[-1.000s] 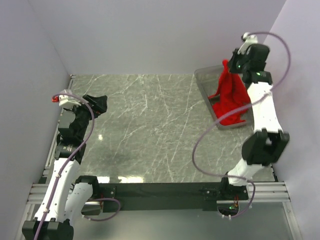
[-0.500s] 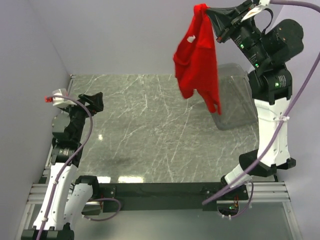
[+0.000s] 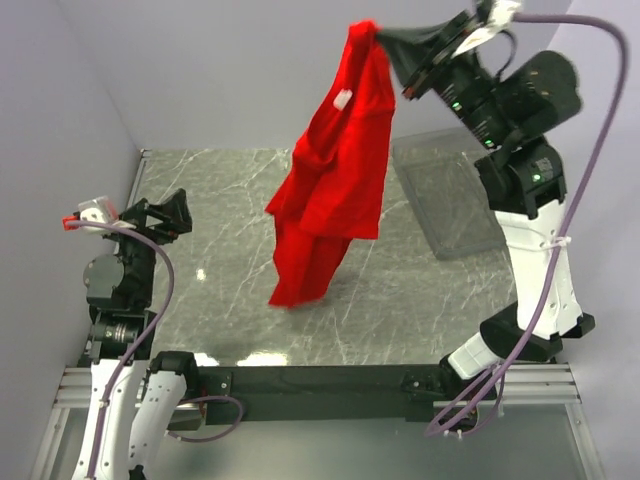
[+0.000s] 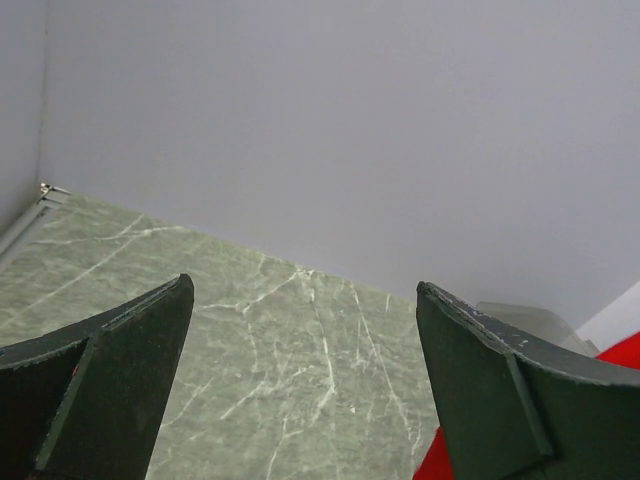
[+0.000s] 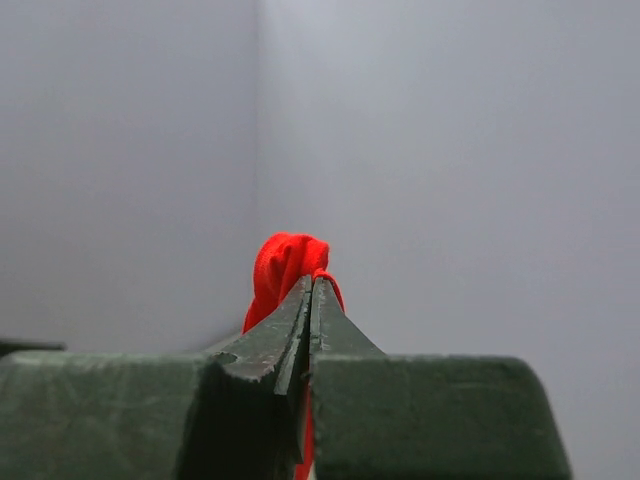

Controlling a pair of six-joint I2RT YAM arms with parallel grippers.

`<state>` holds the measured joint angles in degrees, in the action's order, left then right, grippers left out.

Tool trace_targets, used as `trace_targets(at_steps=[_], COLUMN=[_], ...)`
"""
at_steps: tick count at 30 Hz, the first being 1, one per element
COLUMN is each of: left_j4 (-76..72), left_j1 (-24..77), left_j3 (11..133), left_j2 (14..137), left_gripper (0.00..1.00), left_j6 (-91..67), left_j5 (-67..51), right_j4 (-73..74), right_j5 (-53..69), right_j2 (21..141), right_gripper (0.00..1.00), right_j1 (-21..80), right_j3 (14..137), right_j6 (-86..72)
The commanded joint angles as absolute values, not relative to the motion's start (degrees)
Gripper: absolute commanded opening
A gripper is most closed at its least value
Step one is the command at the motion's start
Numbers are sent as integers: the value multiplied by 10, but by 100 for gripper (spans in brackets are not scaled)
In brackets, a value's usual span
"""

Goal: Fold and stack the t-shirts
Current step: Move the tshirt to the center of the board, then flatten the tshirt out

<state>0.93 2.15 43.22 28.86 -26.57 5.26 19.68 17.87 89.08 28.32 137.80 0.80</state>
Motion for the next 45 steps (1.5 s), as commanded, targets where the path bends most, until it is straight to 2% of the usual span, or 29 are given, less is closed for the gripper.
trace_targets(at_steps=[1,3,4,6,7,9,10,13,18,21,28,31,39,45], left_j4=[25,29,32,35,38,46,47,49,42,33,33,52,112,190], left_j1=[19,19,19,19,19,19,19,19,19,19,20,26,98,175], left_j3=[455,451,450,452,452,456,456,454,443,441,465,491,574,720], left_j2=[272,267,266,267,269,269,270,274,299,335,496,563,751,920], left_gripper=[99,100,100,99,100,99,100,99,99,99,99,99,97,91], left_j6=[-251,-256,-258,-265,-267,-270,-272,-279,-309,-328,-355,-355,-295,-184], left_j5=[68,69,66,60,55,51,47,37,2,-62,-229,-263,-275,-268], right_j4=[194,215,222,225,224,238,244,250,319,342,316,325,306,287], right_j5=[235,235,222,193,168,145,157,173,270,323,427,453,490,504], right_j2=[861,860,863,870,873,894,902,905,903,890,853,846,809,798], right_gripper=[6,22,40,53,66,79,90,93,97,95,94,91,89,88], right_j1=[294,301,301,298,291,280,259,231,198,169,77,51,48,48], right_j3=[1298,1210,1180,1095,1054,1042,1039,1023,989,936,815,784,686,637], right_j6=[-11,-6,-3,22,42,51,52,68,141,168,150,159,165,148])
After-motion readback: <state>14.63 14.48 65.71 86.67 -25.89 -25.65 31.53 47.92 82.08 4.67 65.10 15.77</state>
